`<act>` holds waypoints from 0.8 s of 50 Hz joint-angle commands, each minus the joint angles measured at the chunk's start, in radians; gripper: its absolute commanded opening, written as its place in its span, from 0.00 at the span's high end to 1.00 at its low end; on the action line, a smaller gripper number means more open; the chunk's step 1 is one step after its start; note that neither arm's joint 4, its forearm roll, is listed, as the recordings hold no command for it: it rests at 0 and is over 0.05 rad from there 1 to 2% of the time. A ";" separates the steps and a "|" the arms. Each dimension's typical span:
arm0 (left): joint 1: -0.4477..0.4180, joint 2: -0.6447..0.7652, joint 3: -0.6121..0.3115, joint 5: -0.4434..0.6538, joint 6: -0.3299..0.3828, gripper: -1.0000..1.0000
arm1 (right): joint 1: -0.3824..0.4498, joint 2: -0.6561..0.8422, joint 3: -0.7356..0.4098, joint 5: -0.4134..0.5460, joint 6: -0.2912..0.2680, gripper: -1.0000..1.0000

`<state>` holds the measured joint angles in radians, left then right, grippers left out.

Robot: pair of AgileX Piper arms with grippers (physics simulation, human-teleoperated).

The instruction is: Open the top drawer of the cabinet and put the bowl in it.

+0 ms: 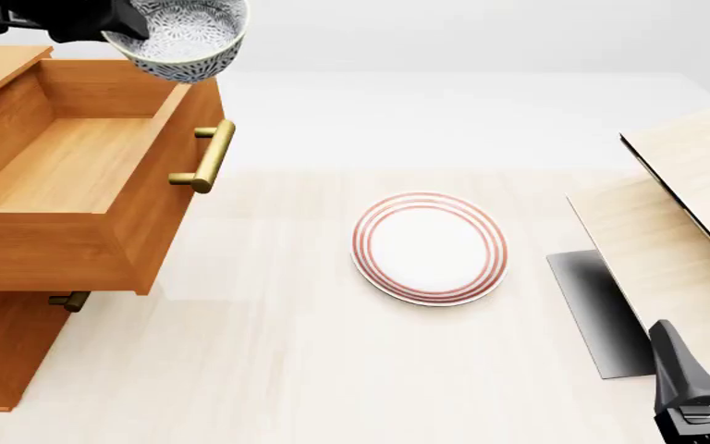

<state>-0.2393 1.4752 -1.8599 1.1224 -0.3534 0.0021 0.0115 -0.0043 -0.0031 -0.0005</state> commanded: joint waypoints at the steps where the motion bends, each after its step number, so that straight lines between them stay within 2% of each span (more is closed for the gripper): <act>1: 0.038 -0.068 0.072 -0.028 -0.027 1.00 | -0.001 -0.002 0.000 0.000 0.000 0.00; 8: 0.058 -0.091 0.101 -0.044 -0.045 1.00 | -0.001 -0.002 0.000 0.000 0.000 0.00; 40: 0.199 -0.277 0.343 -0.174 -0.149 1.00 | -0.001 -0.002 0.000 0.000 0.000 0.00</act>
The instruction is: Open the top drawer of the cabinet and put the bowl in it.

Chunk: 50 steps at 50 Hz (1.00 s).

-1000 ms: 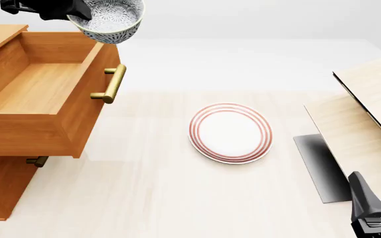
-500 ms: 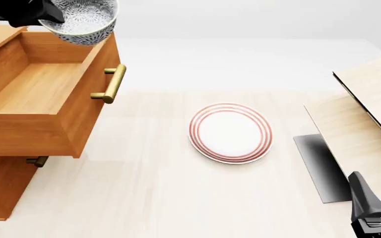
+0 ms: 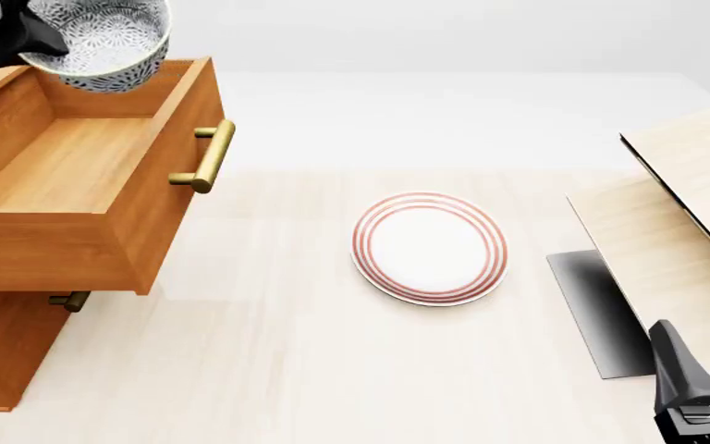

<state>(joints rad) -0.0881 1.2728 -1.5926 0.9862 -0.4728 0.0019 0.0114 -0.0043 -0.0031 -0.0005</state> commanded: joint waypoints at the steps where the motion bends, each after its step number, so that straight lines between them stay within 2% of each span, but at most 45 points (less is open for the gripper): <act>1: 0.056 -0.075 0.076 -0.037 -0.026 1.00 | 0.000 -0.002 0.000 0.000 0.000 0.00; 30: 0.186 -0.165 0.206 -0.088 -0.058 1.00 | 0.000 -0.002 0.000 0.000 0.000 0.00; 50: 0.221 -0.073 0.210 -0.150 -0.058 1.00 | 0.000 -0.001 0.000 0.000 0.000 0.00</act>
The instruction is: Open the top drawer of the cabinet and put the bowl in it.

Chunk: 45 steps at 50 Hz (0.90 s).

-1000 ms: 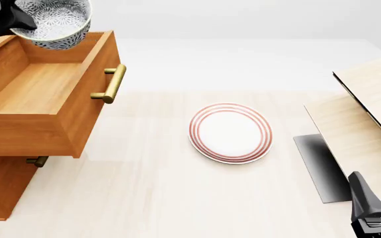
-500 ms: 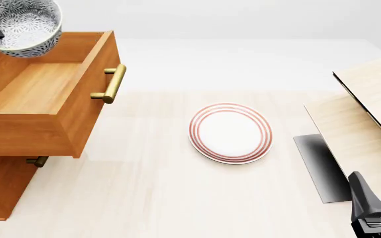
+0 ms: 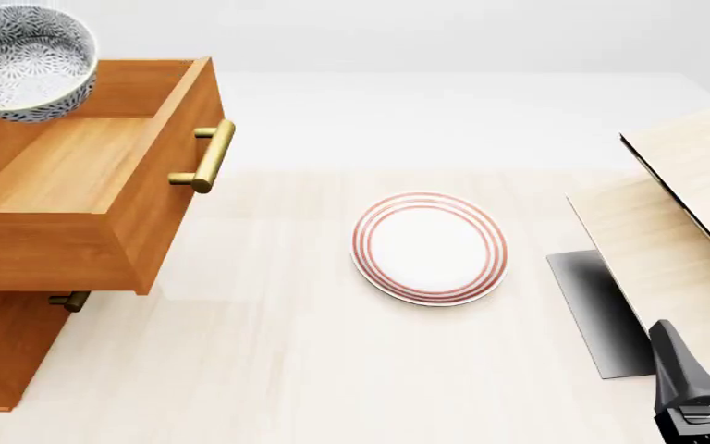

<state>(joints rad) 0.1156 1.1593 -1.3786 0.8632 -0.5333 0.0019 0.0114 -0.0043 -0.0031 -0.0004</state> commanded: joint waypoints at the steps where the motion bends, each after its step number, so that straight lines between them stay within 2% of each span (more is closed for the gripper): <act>1: 0.016 0.046 -0.009 -0.028 0.002 1.00 | 0.000 -0.002 0.000 0.000 0.000 0.00; 45: 0.021 0.206 -0.007 -0.123 0.015 1.00 | -0.001 -0.002 0.000 0.000 0.000 0.00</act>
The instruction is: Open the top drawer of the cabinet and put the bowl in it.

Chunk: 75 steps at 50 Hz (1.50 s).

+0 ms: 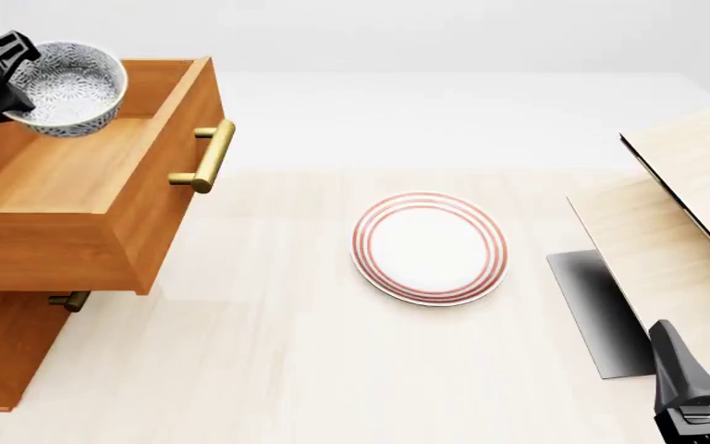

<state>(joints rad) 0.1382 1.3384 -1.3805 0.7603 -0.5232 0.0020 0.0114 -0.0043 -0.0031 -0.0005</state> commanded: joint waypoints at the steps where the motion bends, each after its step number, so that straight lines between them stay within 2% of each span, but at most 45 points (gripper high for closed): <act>1: 0.005 0.035 -0.008 -0.019 0.009 1.00 | 0.000 -0.002 0.000 0.000 0.000 0.00; 29: 0.007 0.120 -0.027 -0.051 0.022 1.00 | -0.001 -0.002 0.000 0.000 0.000 0.00; 36: 0.001 0.122 0.008 -0.080 0.016 1.00 | 0.000 -0.002 0.000 0.000 0.000 0.00; 51: -0.008 0.129 0.004 -0.074 0.022 1.00 | -0.001 -0.002 0.000 0.000 0.000 0.00; 52: -0.007 0.133 -0.007 -0.062 0.040 1.00 | -0.001 -0.002 0.000 0.000 0.000 0.00; 57: -0.007 0.136 -0.030 -0.041 0.041 1.00 | 0.000 -0.002 0.000 0.000 0.000 0.00; 58: -0.004 0.136 -0.033 -0.038 0.043 0.00 | -0.001 -0.001 0.000 0.000 0.001 0.00; 67: -0.003 0.134 -0.020 -0.036 0.041 0.00 | 0.000 -0.002 0.000 0.000 0.000 0.00; 75: -0.004 0.117 -0.053 0.002 0.049 0.00 | 0.000 -0.002 0.000 0.000 -0.001 0.00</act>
<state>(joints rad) 0.1339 1.4720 -1.4100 0.7271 -0.4803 0.0021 0.0113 -0.0043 -0.0031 -0.0006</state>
